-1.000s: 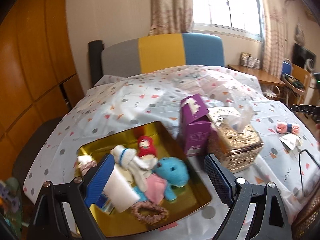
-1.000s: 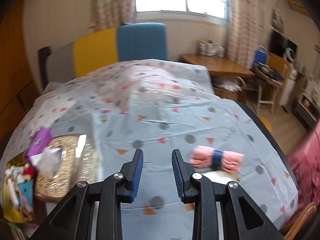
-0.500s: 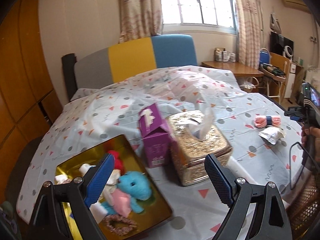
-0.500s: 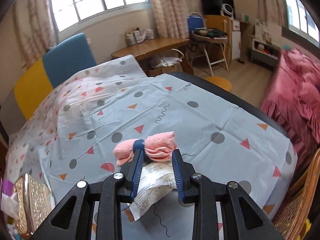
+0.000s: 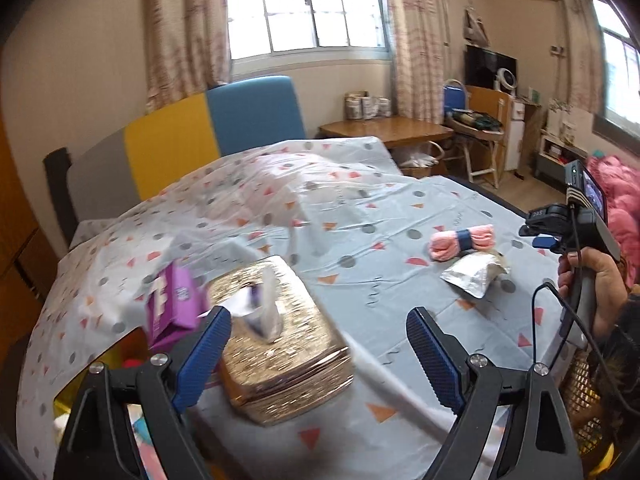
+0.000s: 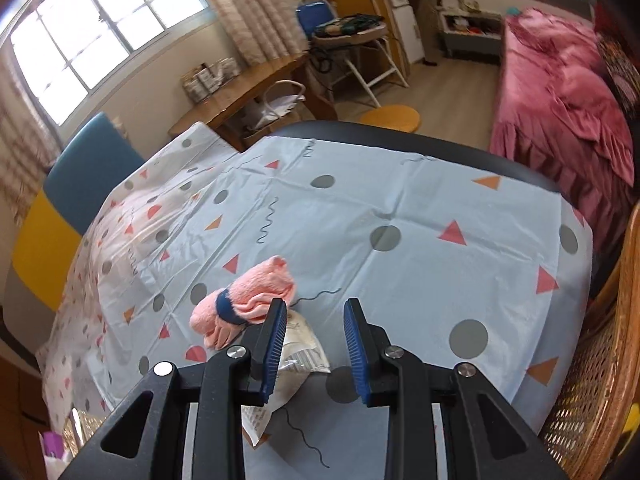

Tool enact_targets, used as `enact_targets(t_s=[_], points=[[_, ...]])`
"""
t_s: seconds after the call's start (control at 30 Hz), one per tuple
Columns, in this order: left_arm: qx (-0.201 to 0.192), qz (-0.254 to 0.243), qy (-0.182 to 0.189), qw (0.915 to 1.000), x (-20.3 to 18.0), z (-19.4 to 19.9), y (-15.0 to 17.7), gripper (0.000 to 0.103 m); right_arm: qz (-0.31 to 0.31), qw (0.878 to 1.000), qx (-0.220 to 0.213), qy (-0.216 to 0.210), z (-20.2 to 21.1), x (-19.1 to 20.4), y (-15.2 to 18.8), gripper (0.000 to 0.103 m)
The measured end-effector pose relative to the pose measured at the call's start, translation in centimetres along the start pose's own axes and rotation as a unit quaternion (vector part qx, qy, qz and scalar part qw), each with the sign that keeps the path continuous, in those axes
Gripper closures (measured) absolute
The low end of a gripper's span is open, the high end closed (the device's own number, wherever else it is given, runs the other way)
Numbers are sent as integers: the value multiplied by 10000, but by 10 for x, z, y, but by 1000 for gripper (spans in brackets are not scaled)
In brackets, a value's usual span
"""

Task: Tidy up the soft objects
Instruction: 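Move both tools toward the pink towel roll and white packet on the bed, then grasp the white snack packet with left tool while right tool grasps pink towel roll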

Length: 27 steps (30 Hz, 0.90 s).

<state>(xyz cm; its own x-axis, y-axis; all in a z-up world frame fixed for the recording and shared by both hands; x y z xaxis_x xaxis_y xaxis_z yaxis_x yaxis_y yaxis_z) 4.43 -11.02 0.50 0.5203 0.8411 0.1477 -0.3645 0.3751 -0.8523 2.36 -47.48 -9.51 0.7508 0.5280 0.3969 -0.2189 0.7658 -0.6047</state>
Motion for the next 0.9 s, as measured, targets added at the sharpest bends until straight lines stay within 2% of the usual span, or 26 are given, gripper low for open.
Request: enact_targets(t_s=[0.13,0.33,0.43,0.6,0.9], points=[[163,-359,427,9983,-41,-33,-5,14,-439,9990,27,11,0,-16,-3,74],[608,-693,1140,9892,-105,-96,3,10,-523,9984,170,-160,-3,-15,-1,73],[792,-1016,1537,9797,-138,-123,6,8,-666,9973,215,-227,-4,-18,0,70],[957,-1263,2075,9653,-179,-163,-5,8,-924,9948,266,-332,-5,-23,-1,67],[1421,-1691,2564,9410,-228,-229,-2,7,-1114,9915,481,-477,-13,-25,2,65]])
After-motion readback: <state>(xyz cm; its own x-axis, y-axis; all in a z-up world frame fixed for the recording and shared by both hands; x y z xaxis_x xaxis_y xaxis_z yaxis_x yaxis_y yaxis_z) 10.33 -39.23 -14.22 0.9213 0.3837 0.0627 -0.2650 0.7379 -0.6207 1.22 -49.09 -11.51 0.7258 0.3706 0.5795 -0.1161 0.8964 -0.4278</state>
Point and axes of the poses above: each gripper's, at about its wrist camera, not at the fingertips, and z roughly against the way its jaws point, x to its left, y to its underside, the point moved 6 cm from there along -z, roughly the way its jaws point, and after that the axes turned 7 degrees about -x, right-handed, at the moved point
